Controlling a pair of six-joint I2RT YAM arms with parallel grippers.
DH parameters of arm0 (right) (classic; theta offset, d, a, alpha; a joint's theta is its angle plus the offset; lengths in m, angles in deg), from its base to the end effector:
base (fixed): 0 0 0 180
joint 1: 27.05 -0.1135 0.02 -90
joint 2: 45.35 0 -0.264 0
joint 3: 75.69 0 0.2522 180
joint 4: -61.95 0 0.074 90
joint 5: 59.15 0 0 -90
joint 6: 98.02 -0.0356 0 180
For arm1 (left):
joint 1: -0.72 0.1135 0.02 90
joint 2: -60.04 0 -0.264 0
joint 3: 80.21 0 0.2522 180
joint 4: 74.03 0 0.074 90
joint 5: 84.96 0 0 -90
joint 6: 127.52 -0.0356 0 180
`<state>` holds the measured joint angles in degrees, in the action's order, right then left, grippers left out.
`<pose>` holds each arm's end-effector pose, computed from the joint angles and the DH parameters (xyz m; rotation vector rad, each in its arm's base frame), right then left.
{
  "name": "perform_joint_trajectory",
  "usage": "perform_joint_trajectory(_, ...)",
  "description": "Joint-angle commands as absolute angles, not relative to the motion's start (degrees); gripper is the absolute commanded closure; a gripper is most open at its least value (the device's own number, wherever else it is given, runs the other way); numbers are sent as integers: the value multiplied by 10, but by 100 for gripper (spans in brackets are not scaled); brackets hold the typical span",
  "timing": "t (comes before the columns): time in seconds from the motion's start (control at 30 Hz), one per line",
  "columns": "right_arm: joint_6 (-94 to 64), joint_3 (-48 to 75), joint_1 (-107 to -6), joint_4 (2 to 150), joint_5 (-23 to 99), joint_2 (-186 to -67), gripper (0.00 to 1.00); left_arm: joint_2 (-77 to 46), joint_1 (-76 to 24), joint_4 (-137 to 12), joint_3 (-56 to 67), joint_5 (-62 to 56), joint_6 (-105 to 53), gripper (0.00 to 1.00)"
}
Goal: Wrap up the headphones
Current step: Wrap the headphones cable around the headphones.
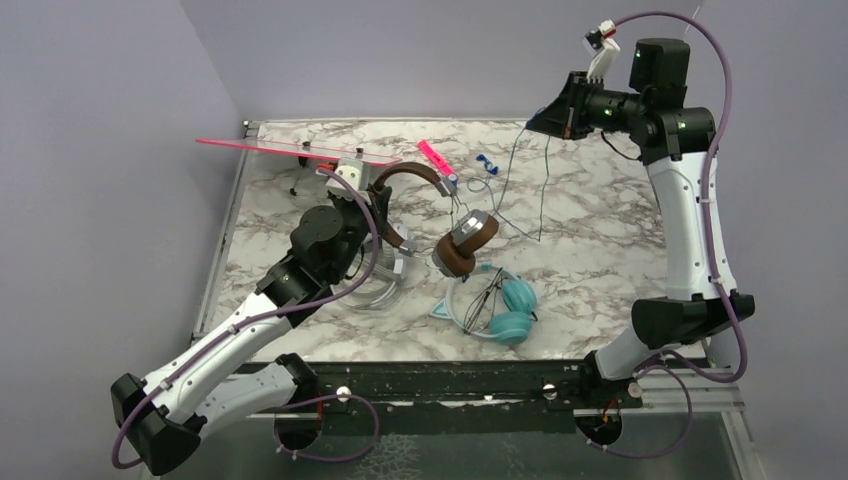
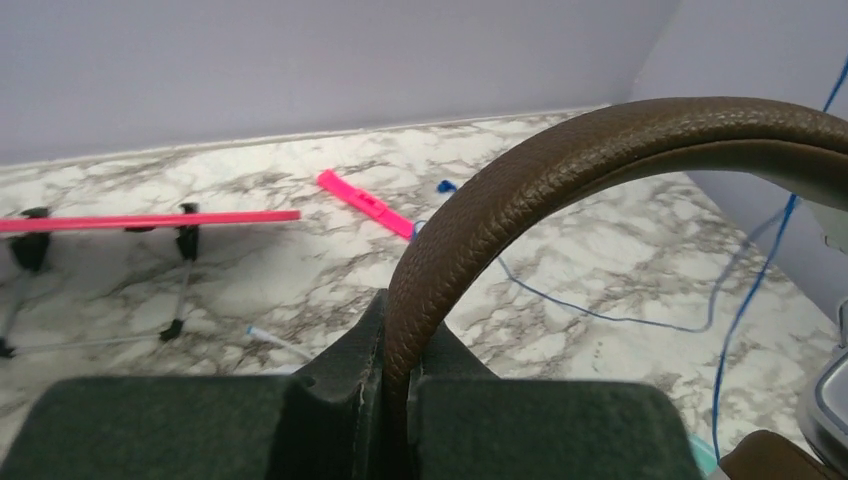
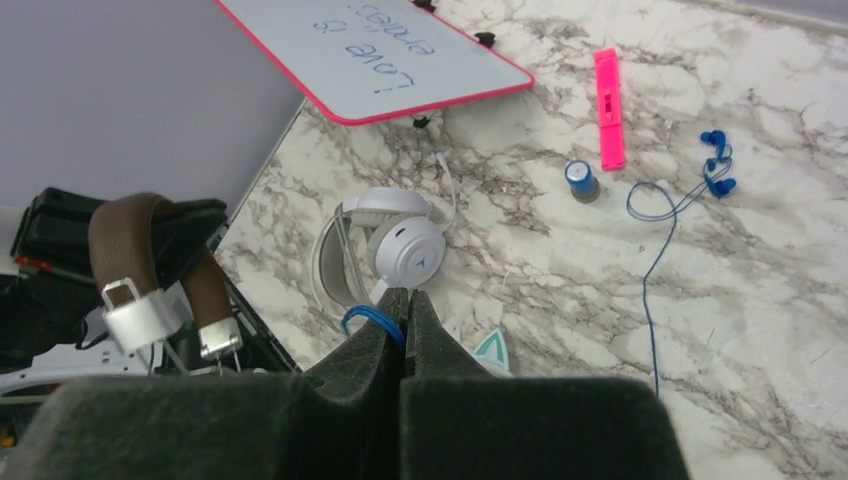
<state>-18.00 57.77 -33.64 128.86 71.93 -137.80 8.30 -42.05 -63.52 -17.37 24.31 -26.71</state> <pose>0.3076 0.0591 0.4987 -0.4023 1.9762 0.9051 0.1633 -0.1351 0.3705 0.1720 1.5712 -0.4733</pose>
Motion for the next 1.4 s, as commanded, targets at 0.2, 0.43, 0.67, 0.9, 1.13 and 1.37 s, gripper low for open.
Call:
perform_joint_trajectory(0.2,-135,449,-341,1264,850,-1265,99,31,-376,-563,-83,309,-193,100)
perform_joint_trajectory(0.43,-89,446,-419,1259,859,-1241,99,-43,-335,-443,0,249,-142,100)
perform_joint_trajectory(0.67,-15,529,-511,1307,754,-1280,99,-84,-325,-385,26,175,-163,100)
perform_joint_trajectory(0.9,40,585,-566,1337,836,-1313,99,-129,-321,-358,56,125,-184,100)
perform_joint_trajectory(1.13,79,593,-677,1396,674,-1328,99,-177,-321,-352,79,108,-233,100)
perform_joint_trajectory(1.37,71,497,-678,1392,507,-1242,99,-120,-311,-422,12,100,-300,100)
